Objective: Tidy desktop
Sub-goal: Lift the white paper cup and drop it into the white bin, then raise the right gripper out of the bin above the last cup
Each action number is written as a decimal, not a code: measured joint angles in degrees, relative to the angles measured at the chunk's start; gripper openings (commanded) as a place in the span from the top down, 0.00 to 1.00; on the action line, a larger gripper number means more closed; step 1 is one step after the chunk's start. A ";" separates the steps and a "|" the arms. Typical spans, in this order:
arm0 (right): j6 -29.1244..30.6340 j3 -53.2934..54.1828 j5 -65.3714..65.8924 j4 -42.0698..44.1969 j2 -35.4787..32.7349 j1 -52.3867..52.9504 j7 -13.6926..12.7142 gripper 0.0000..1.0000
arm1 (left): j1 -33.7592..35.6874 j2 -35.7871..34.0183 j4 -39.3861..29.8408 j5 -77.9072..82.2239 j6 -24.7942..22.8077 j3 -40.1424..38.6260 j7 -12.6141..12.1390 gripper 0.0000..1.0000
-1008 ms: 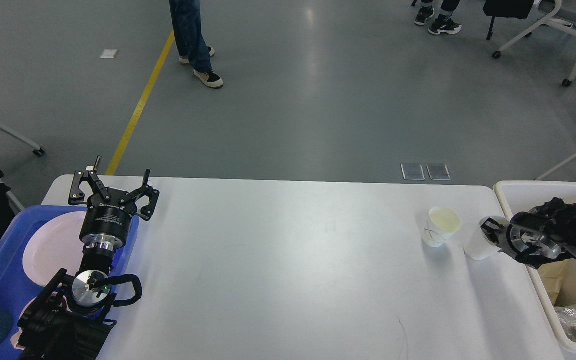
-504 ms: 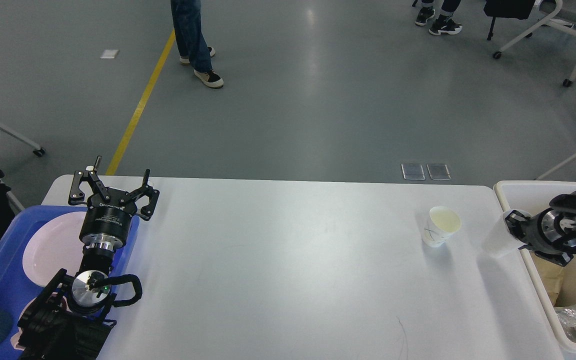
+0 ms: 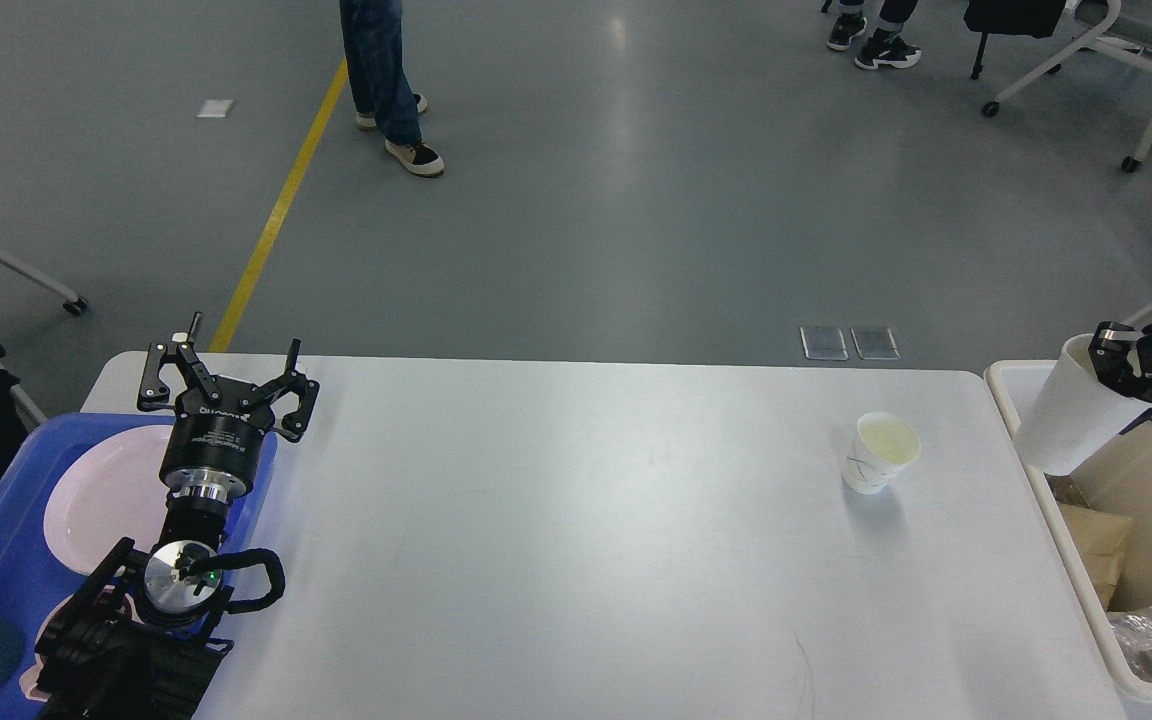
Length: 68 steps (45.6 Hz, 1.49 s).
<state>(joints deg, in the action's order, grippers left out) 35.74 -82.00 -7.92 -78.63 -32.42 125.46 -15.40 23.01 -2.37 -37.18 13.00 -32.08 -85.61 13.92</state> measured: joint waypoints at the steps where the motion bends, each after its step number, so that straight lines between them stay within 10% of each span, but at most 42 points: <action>1: -0.09 -0.26 0.00 -2.04 0.57 1.91 -0.02 1.00 | 0.00 0.00 0.00 0.00 0.00 0.00 0.00 0.04; 30: -7.72 -4.00 -0.78 -15.12 2.17 13.29 -0.02 1.00 | -0.07 0.00 0.00 0.00 0.00 0.00 -0.01 0.04; 40: -21.89 -8.21 -0.92 -11.98 -5.98 6.60 -0.05 1.00 | -0.07 0.00 0.00 0.01 0.00 0.00 -0.05 0.04; 54: -32.03 4.73 -0.29 11.53 -17.03 -25.57 0.28 1.00 | -0.08 0.00 0.00 0.00 0.00 0.00 -0.05 0.04; 68: -36.51 30.12 -0.17 44.27 -8.11 -66.20 0.28 1.00 | -0.08 0.00 0.00 0.01 0.00 0.00 -0.04 0.04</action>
<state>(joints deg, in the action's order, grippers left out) -0.77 -51.87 -8.10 -34.35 -40.52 59.26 -15.12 22.93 -2.37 -37.17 13.01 -32.08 -85.61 13.88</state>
